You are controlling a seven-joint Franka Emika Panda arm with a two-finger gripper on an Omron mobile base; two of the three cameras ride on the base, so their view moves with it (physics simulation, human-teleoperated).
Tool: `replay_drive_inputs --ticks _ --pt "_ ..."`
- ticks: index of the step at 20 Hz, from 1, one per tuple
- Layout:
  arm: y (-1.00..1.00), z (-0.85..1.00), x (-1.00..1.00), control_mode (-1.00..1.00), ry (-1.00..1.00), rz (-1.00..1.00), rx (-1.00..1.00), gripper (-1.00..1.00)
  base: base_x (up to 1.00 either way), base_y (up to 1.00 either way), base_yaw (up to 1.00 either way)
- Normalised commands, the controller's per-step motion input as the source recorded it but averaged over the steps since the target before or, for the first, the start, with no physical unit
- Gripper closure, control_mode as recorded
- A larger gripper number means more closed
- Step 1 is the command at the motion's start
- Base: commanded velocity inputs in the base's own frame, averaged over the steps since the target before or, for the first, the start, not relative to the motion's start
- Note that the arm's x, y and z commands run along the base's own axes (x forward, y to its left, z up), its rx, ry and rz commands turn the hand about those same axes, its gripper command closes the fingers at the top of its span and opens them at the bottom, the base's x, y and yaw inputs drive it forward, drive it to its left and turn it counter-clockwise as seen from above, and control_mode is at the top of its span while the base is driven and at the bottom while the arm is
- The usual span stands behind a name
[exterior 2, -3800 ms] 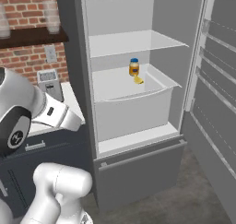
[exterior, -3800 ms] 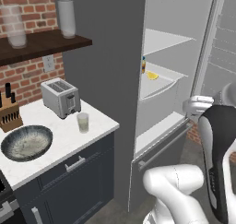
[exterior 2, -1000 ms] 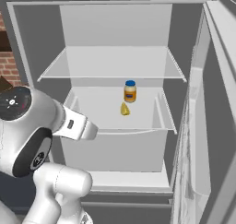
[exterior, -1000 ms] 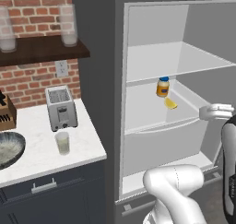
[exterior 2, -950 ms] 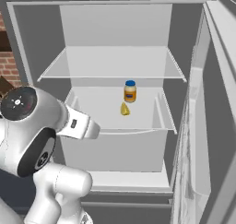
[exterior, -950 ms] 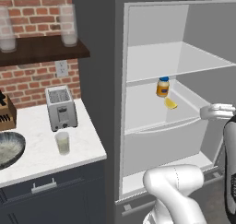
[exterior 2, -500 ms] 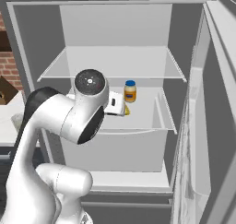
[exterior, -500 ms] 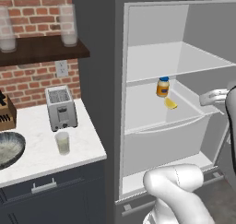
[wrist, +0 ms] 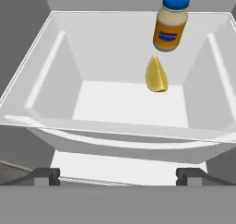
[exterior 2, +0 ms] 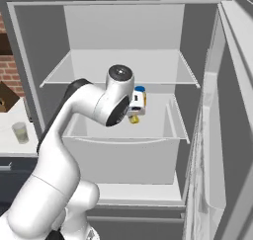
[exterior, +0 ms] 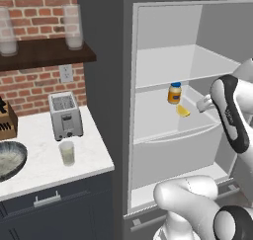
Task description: Grab a lemon wedge from the fridge and one ice cube from the ice bowl, and put them in the glass of lemonade.
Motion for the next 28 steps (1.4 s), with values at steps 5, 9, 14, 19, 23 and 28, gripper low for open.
replay_drive_inputs --ticks 5,9,14,19,23,28 --pt "-0.03 -0.90 0.72 -1.00 0.03 0.02 -0.02 -1.00 0.00 0.00 0.00" --pt "-0.10 -0.60 0.18 -1.00 -0.01 0.00 0.00 -1.00 0.00 0.00 0.00" --pt "-0.04 -0.16 0.00 -1.00 -0.06 0.02 0.00 -1.00 0.00 0.00 0.00" --pt "0.00 0.00 0.23 -1.00 0.00 0.01 0.00 -1.00 0.00 0.00 0.00" --pt "0.00 0.00 0.55 -1.00 0.00 0.01 0.00 -1.00 0.00 0.00 0.00" --pt "-0.06 0.04 0.61 -1.00 0.00 0.00 0.00 -1.00 0.00 0.00 0.00"
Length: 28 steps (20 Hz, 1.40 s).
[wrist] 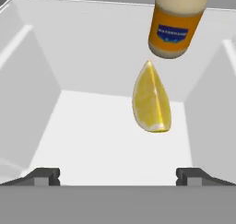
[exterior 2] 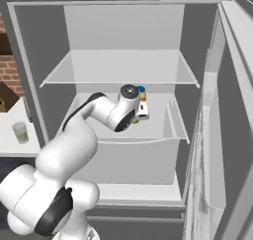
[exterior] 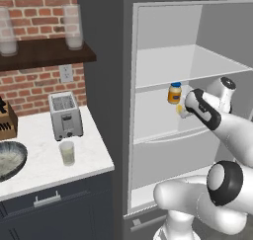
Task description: Grab a lemon wedge from the fridge and one ice cube from the ice bowl, and put them in the glass of lemonade.
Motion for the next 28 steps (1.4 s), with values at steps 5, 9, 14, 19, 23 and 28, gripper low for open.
replay_drive_inputs --ticks 5,9,14,19,23,28 --pt "-0.18 0.06 0.17 -1.00 -0.03 0.00 0.02 -1.00 0.00 0.00 0.00" --pt "-0.06 -0.01 0.01 -1.00 -0.01 0.00 0.01 -1.00 0.00 0.00 0.00" --pt "0.00 -0.24 0.24 -1.00 0.00 0.00 0.00 -1.00 0.00 0.00 0.00" --pt "0.00 -0.11 0.31 -1.00 0.00 0.01 0.00 -1.00 0.00 0.00 0.00" --pt "0.00 0.00 0.29 -1.00 0.00 0.01 0.00 -1.00 0.00 0.00 0.00" --pt "0.00 -0.01 0.36 -1.00 0.00 0.01 0.00 -1.00 0.00 0.00 0.00"
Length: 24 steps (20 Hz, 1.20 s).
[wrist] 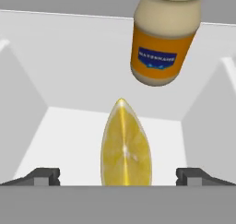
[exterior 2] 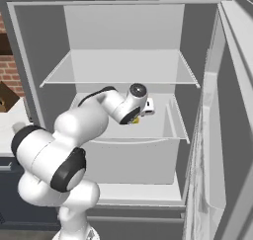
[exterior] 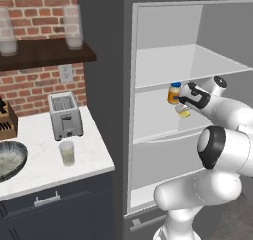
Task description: Grab a lemon wedge from the fridge and one ice cube from the ice bowl, and put them in the glass of lemonade.
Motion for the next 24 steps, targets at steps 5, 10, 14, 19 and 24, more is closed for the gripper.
replay_drive_inputs --ticks 5,10,14,19,24 --pt "0.00 -0.07 0.14 -1.00 0.00 0.02 0.00 -1.00 0.00 0.00 0.00" --pt "0.00 -0.07 0.02 -1.00 0.00 0.03 0.00 -1.00 0.00 0.00 0.00" --pt "0.00 -0.08 0.00 -1.00 0.00 0.01 0.00 -1.00 0.00 0.00 0.00" --pt "0.00 -0.15 0.00 -1.00 0.00 0.01 0.00 -1.00 0.00 0.00 0.00" --pt "0.00 -0.16 0.03 -1.00 0.00 0.01 0.00 -1.00 0.00 0.00 0.00"
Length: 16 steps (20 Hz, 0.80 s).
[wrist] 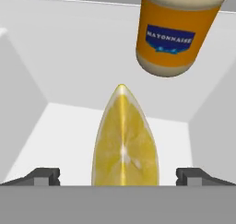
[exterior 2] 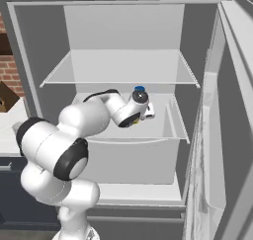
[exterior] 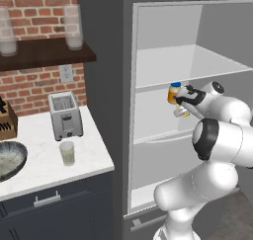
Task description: Grab a lemon wedge from the fridge and one ice cube from the ice bowl, and put them in the glass of lemonade.
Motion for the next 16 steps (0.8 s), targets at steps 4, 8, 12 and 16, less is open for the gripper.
replay_drive_inputs --ticks 4,8,12,16 --pt "0.00 -0.21 0.01 -1.00 0.00 0.00 0.00 -1.00 0.00 0.00 0.00" --pt "0.00 -0.09 0.00 -1.00 0.00 0.00 0.00 -1.00 0.00 0.00 0.00" --pt "0.00 -0.04 0.00 -1.00 0.00 0.00 0.00 1.00 0.00 0.00 0.00" --pt "0.00 0.00 0.00 -1.00 0.00 0.00 0.00 1.00 0.00 0.00 0.00"
